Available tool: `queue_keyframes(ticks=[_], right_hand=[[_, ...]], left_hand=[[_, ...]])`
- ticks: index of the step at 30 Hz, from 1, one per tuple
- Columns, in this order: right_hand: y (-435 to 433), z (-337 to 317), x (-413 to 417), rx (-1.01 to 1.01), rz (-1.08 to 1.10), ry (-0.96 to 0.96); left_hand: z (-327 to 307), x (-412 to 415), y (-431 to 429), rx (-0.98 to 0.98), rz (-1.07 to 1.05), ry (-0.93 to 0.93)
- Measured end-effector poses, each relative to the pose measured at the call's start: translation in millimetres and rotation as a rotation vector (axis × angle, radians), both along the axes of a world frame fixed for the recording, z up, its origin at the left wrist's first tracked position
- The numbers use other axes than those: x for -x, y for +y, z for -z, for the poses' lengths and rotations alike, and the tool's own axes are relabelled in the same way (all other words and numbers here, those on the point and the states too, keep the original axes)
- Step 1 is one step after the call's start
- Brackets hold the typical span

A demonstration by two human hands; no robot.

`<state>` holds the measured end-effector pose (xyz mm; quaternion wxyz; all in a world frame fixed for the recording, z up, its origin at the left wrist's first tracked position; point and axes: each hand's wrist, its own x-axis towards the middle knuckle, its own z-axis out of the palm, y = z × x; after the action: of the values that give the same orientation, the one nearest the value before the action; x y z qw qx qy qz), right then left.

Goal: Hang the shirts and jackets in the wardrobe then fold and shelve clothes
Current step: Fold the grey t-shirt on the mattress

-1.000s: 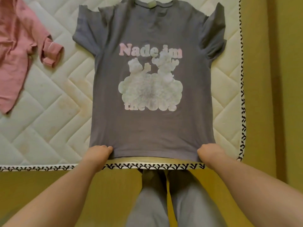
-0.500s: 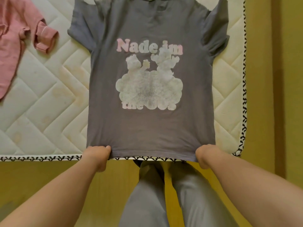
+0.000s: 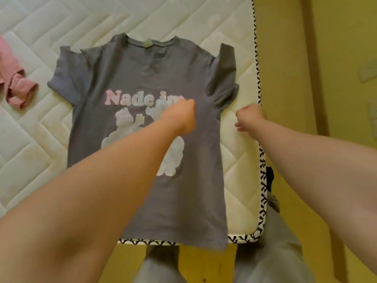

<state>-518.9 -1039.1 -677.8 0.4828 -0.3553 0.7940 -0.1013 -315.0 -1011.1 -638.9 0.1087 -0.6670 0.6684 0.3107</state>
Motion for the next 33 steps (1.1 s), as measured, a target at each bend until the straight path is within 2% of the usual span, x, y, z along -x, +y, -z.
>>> queue_keyframes(ticks=[3, 4, 8, 10, 12, 14, 18, 22, 24, 28, 30, 33], right_hand=[[-53.0, 20.9, 2.6, 0.054, 0.185, -0.158], [-66.8, 27.2, 4.1, 0.068, 0.177, -0.191], [-92.5, 46.6, 16.7, 0.119, -0.356, -0.093], [-97.1, 49.1, 30.2, 0.133, -0.43, -0.116], [-95.0, 48.9, 45.6, 0.117, -0.371, -0.224], [-87.3, 45.9, 63.1, 0.065, -0.205, -0.365], [-56.5, 43.7, 91.6, -0.059, 0.138, -0.446], [-44.5, 47.4, 92.0, -0.136, 0.325, -0.481], [-45.5, 47.3, 83.8, -0.138, 0.361, -0.512], [-43.7, 39.2, 65.5, -0.076, 0.397, -0.449], [-40.1, 33.5, 56.9, -0.031, 0.399, -0.405], [-33.3, 21.3, 40.6, 0.14, 0.291, -0.287]], left_hand=[[4.7, 44.4, -83.8, 0.16, -0.139, 0.105], [7.7, 57.9, -111.2, 0.202, -0.176, 0.123], [21.1, 100.6, -197.3, 0.202, -0.23, 0.028], [27.1, 115.5, -224.6, 0.104, -0.265, -0.048], [29.7, 128.5, -238.1, -0.018, -0.24, -0.149], [28.2, 142.9, -245.3, -0.091, -0.207, -0.166], [24.5, 177.0, -256.7, -0.12, -0.253, -0.008], [30.9, 187.9, -259.6, -0.283, -0.353, 0.041], [34.7, 183.9, -257.4, -0.231, -0.379, 0.09], [36.0, 171.6, -249.7, -0.188, -0.33, 0.205], [36.1, 164.9, -248.3, -0.209, -0.405, 0.309], [31.2, 151.9, -244.3, -0.196, -0.637, 0.481]])
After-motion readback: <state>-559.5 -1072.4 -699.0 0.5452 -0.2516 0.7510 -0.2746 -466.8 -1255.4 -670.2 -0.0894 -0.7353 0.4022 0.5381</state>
